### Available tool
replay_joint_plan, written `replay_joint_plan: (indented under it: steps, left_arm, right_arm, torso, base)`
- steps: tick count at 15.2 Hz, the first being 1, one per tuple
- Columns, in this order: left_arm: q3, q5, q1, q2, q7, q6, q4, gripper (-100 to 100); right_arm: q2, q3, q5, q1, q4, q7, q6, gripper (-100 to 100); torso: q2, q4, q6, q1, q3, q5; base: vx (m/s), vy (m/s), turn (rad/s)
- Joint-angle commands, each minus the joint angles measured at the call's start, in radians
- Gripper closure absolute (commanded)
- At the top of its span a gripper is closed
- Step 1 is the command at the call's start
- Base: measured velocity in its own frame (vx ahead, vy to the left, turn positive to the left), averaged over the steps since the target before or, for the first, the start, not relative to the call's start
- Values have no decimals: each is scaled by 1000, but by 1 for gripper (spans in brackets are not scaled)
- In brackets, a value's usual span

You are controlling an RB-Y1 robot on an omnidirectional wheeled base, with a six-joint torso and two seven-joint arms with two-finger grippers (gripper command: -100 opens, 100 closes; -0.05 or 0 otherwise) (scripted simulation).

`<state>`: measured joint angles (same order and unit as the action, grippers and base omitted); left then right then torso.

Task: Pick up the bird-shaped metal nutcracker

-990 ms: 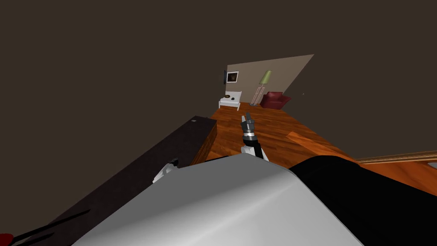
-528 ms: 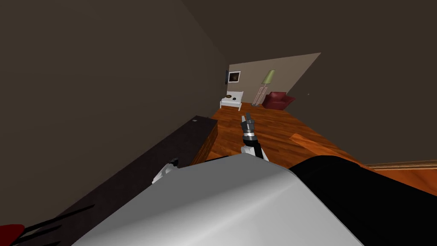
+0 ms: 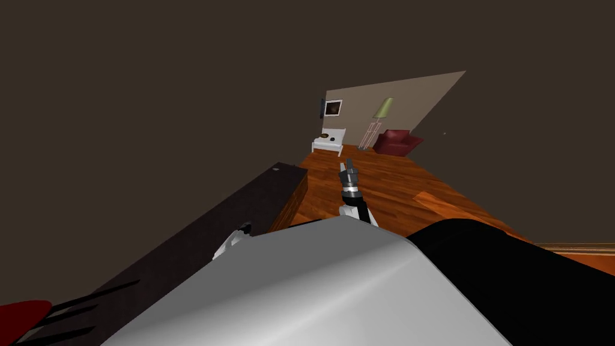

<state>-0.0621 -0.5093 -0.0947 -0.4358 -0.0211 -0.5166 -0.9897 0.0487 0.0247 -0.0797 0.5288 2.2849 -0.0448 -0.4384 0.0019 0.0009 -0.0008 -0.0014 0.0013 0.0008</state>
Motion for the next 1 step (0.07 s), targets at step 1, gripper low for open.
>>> replay_joint_plan:
  steps: [1]
  left_arm:
    - [0,0,0,0,0,0,0,100]
  right_arm:
    - [0,0,0,0,0,0,0,0]
  torso:
    - [0,0,0,0,0,0]
  base:
    - [13,-14,35]
